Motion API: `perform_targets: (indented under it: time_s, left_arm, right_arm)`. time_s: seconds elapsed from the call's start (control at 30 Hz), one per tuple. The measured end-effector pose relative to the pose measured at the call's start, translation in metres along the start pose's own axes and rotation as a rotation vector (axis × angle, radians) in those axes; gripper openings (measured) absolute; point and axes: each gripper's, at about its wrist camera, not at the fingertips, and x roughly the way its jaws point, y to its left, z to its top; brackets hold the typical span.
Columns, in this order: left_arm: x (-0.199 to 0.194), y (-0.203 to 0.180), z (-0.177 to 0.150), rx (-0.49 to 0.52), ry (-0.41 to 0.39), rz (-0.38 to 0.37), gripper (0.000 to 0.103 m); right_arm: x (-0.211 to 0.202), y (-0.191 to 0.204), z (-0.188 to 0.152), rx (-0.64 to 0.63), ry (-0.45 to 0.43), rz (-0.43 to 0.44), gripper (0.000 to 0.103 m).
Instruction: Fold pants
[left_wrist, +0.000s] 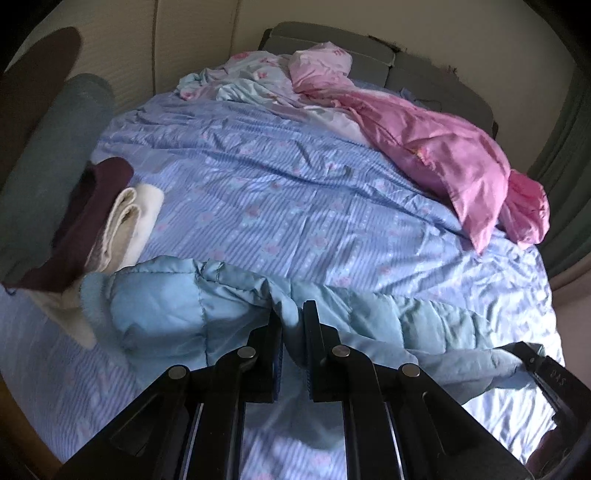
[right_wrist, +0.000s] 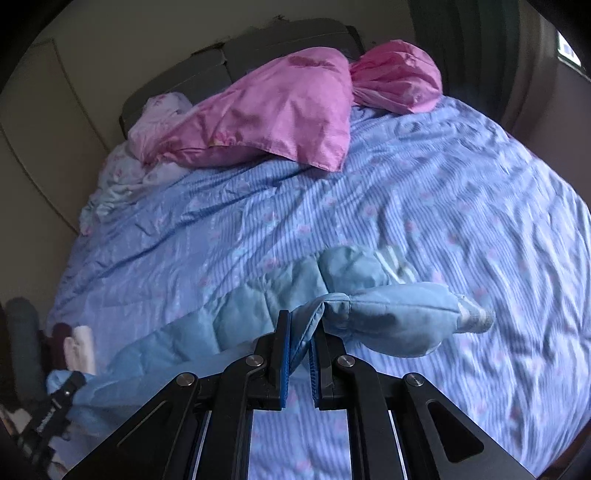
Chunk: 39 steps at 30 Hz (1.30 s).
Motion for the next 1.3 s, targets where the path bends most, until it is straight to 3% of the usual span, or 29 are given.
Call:
perform_targets:
  time_s: [0.47,0.57,0.6,0.63,0.67,0.7,0.73,0.83,0.97,1.07,1.2,1.3]
  left_arm:
    - [0.082,-0.001,0.021,0.049,0.112,0.023,0.017]
    - [0.081,0.002,0.023,0.054,0.119,0.021,0.024]
    - [0.077,0.003,0.024,0.051,0.111,0.022,0.033]
    - [0.070,0.003,0.025,0.058,0.092,0.033,0.056]
    - [0.062,0.003,0.026,0.071,0.066,0.040,0.069]
    - [0.052,0.003,0.028,0.090,0.034,0.048,0.087]
    - [0.041,0.002,0.029,0.116,0.001,0.065,0.089]
    - [0.009,0.003,0.029,0.174,-0.073,0.104,0.089]
    - [-0.014,0.002,0.011,0.226,-0.083,0.057,0.089]
    - [-0.012,-0.018,-0.013,0.327,-0.078,0.044,0.089]
    - [0.012,-0.042,-0.035,0.436,-0.082,0.105,0.089]
    - [0.027,-0.050,-0.048,0.476,-0.036,0.088,0.088]
  right_arm:
    - [0.090,0.019,0.031,-0.043,0.072,-0.064,0.010]
    - [0.096,0.027,0.030,-0.131,0.045,-0.094,0.027]
    - [0.093,0.031,0.029,-0.179,0.024,-0.126,0.037]
    - [0.090,0.034,0.029,-0.213,0.001,-0.148,0.046]
    - [0.084,0.035,0.028,-0.241,-0.025,-0.155,0.052]
    - [0.074,0.037,0.028,-0.265,-0.052,-0.142,0.066]
    - [0.068,0.036,0.029,-0.273,-0.063,-0.129,0.075]
    - [0.037,0.032,0.033,-0.293,-0.115,-0.092,0.075]
    - [-0.001,0.016,0.033,-0.330,-0.200,-0.077,0.075]
    - [-0.015,-0.016,0.030,-0.279,-0.248,-0.077,0.075]
    - [0.004,-0.069,0.029,-0.114,-0.182,-0.036,0.075]
    - [0.024,-0.098,0.028,-0.015,-0.115,-0.004,0.070]
